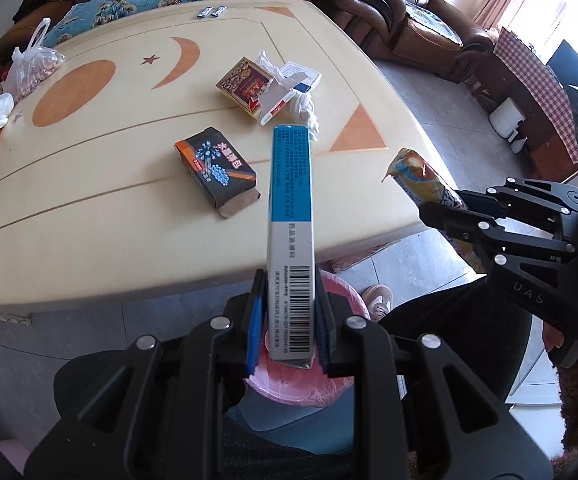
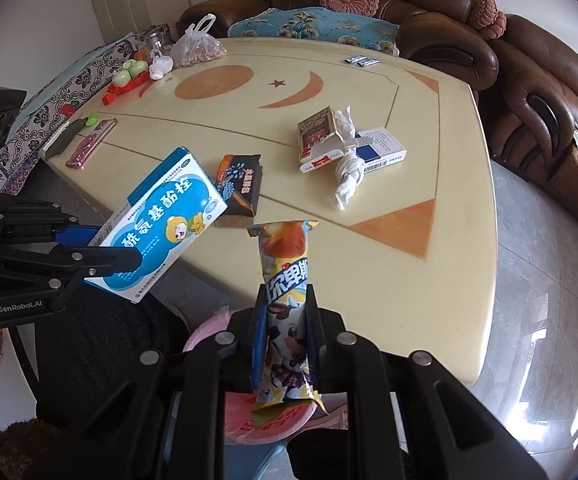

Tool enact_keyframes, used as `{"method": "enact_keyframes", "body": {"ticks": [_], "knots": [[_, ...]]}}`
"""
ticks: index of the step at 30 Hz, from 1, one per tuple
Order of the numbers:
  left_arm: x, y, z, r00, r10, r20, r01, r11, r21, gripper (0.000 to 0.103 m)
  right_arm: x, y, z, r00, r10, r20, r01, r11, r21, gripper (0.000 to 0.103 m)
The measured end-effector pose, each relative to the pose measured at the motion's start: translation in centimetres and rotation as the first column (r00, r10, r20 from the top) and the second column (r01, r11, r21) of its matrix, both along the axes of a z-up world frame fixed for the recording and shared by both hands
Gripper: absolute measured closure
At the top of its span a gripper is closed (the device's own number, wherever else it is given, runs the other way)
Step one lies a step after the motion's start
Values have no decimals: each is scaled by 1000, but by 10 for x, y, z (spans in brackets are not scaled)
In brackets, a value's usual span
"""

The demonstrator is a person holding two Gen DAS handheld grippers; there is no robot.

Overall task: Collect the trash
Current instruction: 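Carry the medicine box and ice-cream bar over the pink bin with both tools, then open both tools to drop the medicine box and ice-cream bar into the bin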

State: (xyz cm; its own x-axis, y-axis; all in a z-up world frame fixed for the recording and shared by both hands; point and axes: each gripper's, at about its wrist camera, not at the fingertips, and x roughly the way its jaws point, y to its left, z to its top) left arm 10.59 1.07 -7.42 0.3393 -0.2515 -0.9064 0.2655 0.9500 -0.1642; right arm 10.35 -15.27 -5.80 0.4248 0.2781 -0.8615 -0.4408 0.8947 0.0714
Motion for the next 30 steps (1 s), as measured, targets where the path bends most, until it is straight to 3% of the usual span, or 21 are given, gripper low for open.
{"method": "enact_keyframes", "body": {"ticks": [13, 23, 30], "knots": [[-46, -18, -51, 997, -61, -37, 62, 998, 23, 81, -44, 5, -47, 997, -29, -71, 29, 1000, -1, 86], [-68, -15, -83, 993, -69, -100, 69, 998, 4, 81, -60, 10, -88, 986, -43, -161, 47, 999, 22, 86], [-70, -18, -123, 981, -63, -185, 66, 998, 12, 81, -57, 11, -119, 976, -73, -205, 78, 997, 17, 86]]}}
